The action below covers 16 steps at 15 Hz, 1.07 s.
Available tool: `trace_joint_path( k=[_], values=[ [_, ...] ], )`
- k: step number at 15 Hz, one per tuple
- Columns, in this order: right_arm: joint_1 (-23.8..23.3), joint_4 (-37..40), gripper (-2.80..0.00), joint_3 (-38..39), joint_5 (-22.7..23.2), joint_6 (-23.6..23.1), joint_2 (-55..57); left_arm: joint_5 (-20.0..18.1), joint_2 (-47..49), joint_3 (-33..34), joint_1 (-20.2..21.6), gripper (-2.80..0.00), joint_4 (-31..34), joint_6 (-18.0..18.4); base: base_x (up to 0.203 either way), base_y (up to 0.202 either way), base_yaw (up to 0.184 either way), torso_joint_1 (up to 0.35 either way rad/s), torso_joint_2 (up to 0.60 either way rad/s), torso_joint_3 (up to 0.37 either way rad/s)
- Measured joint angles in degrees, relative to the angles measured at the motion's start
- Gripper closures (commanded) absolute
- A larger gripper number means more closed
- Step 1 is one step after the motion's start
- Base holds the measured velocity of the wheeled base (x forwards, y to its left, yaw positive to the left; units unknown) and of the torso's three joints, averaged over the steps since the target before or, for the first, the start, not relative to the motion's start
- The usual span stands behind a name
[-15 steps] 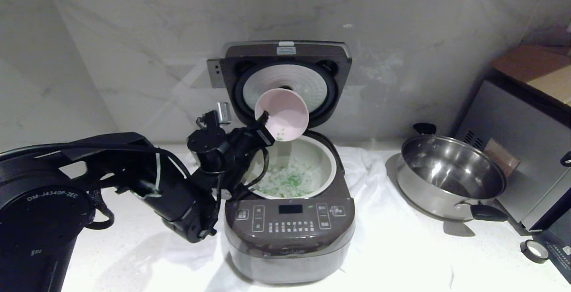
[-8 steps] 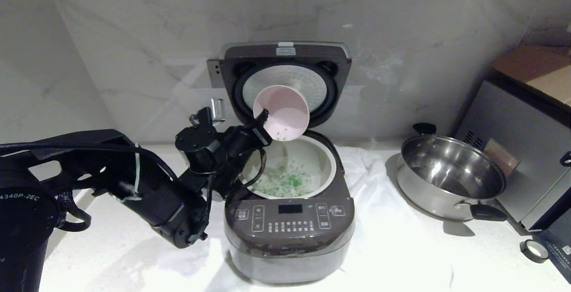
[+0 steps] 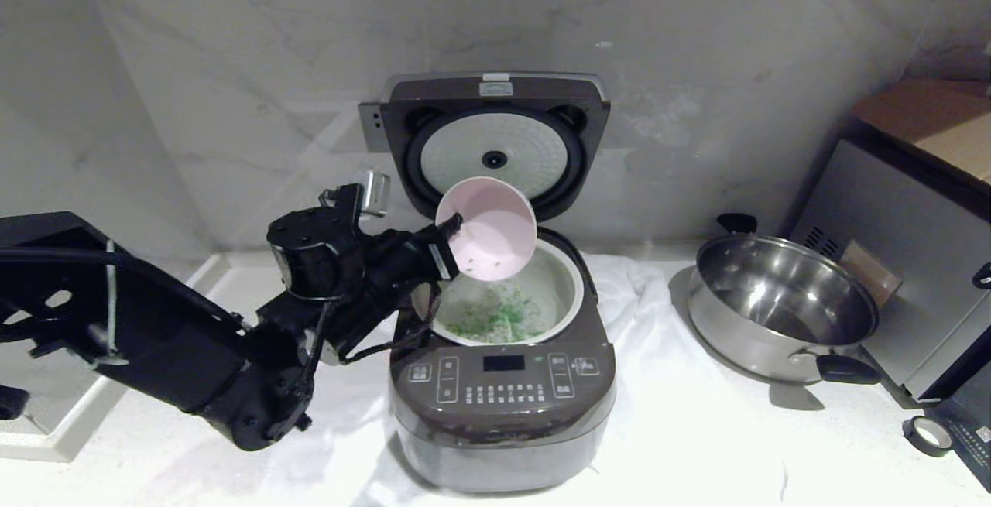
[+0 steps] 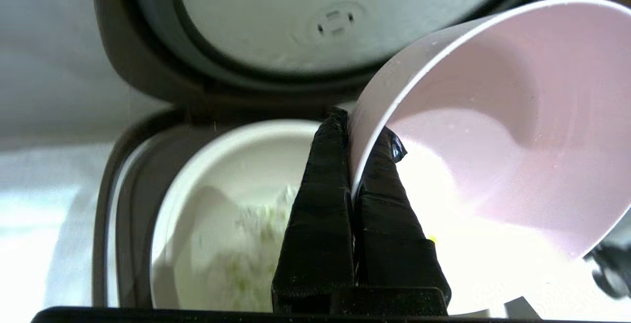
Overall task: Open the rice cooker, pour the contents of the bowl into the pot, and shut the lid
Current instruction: Pour the water from the bowl into the rice cooker
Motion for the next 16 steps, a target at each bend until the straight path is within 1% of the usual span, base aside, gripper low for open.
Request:
trace_joint_path(
  k=[5,8,9,11,16],
  values=[
    [0.0,0.0,0.0,0.0,0.0,0.0,0.0,1.2,-10.1,-6.9,0.3,0.0,27.8,-0.1,0.0,0.0,0.0,0.0,0.0,0.0],
    [0.0,0.0,0.0,0.0,0.0,0.0,0.0,1.2,-15.8,-10.3,1.0,0.0,46.8,-0.3,0.0,0.0,0.0,0.0,0.0,0.0],
    [0.0,0.0,0.0,0.0,0.0,0.0,0.0,1.3,-17.9,-11.3,1.3,0.0,53.2,-0.3,0.0,0.0,0.0,0.0,0.0,0.0],
    [0.0,0.0,0.0,0.0,0.0,0.0,0.0,1.3,-21.5,-12.5,2.6,0.0,64.0,-0.2,0.0,0.0,0.0,0.0,0.0,0.0],
    [0.0,0.0,0.0,0.0,0.0,0.0,0.0,1.4,-29.4,-13.7,8.6,0.0,82.0,-0.1,0.0,0.0,0.0,0.0,0.0,0.0]
  ],
)
